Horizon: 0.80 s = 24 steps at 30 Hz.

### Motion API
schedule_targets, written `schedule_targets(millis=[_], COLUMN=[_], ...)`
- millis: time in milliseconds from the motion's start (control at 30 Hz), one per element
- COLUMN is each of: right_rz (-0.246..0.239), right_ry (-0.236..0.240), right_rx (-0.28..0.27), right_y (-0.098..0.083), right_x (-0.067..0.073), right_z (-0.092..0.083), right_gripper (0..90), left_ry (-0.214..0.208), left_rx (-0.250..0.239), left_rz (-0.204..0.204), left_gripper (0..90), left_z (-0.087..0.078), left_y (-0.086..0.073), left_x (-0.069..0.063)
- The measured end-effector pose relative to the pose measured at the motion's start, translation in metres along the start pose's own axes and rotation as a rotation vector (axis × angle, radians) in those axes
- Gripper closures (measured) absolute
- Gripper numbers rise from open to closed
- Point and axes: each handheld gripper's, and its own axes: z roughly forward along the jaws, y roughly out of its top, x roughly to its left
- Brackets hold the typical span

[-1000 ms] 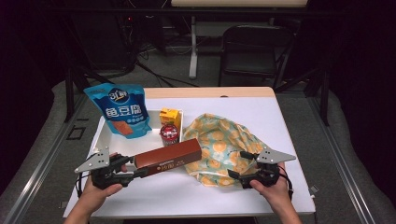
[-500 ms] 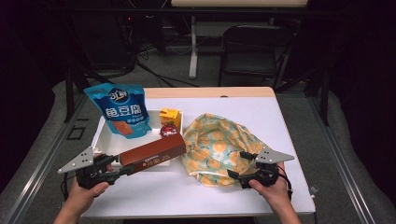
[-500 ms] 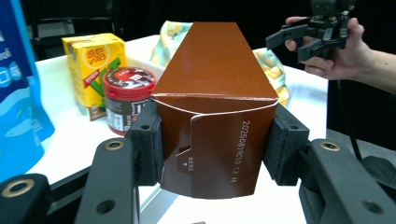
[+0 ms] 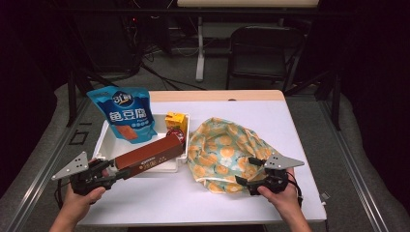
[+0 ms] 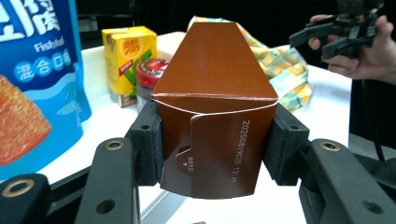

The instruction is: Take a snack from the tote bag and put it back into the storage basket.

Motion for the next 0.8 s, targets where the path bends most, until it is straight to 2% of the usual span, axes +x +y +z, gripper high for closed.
schedule_targets(millis=[133,200,233,333,433,533,600,633,700,800], right_rz=[0.000,0.001,0.001,0.003,0.002,0.002,0.002,0.000,0.002,0.001], right_ry=[0.001,0.000,-0.001,0.001,0.000,0.001,0.000,-0.001,0.001,0.002], right_rx=[0.002,0.002,0.002,0.000,0.001,0.001,0.001,0.002,0.000,0.003], right_y=[0.000,0.000,0.000,-0.001,-0.001,0.000,0.000,-0.001,-0.001,-0.001], right_x=[0.000,0.000,0.000,-0.001,-0.001,-0.001,-0.001,-0.001,-0.001,-0.001], right_z=[0.000,0.000,0.000,0.000,0.000,0.000,0.000,0.000,0.000,0.000], right_gripper=[14.9,14.9,14.9,14.9,14.9,14.9,14.9,15.0,14.9,14.9], left_ry=[0.034,0.039,0.029,0.048,0.082,0.079,0.102,0.089,0.115,0.124], left_rx=[0.002,0.005,0.015,0.030,0.036,0.060,0.064,0.077,0.083,0.085], left_rz=[-0.009,-0.011,-0.009,-0.006,-0.020,-0.024,-0.036,-0.036,-0.042,-0.054], left_gripper=[48.4,48.4,48.4,48.4,48.4,48.3,48.3,48.3,48.3,48.2], left_z=[-0.001,-0.003,-0.005,-0.008,-0.008,-0.008,-0.007,-0.008,-0.007,-0.007], left_y=[-0.004,-0.005,-0.005,-0.008,-0.013,-0.016,-0.020,-0.021,-0.025,-0.028], left_x=[0.002,0.003,0.005,0.007,0.009,0.012,0.014,0.016,0.017,0.019])
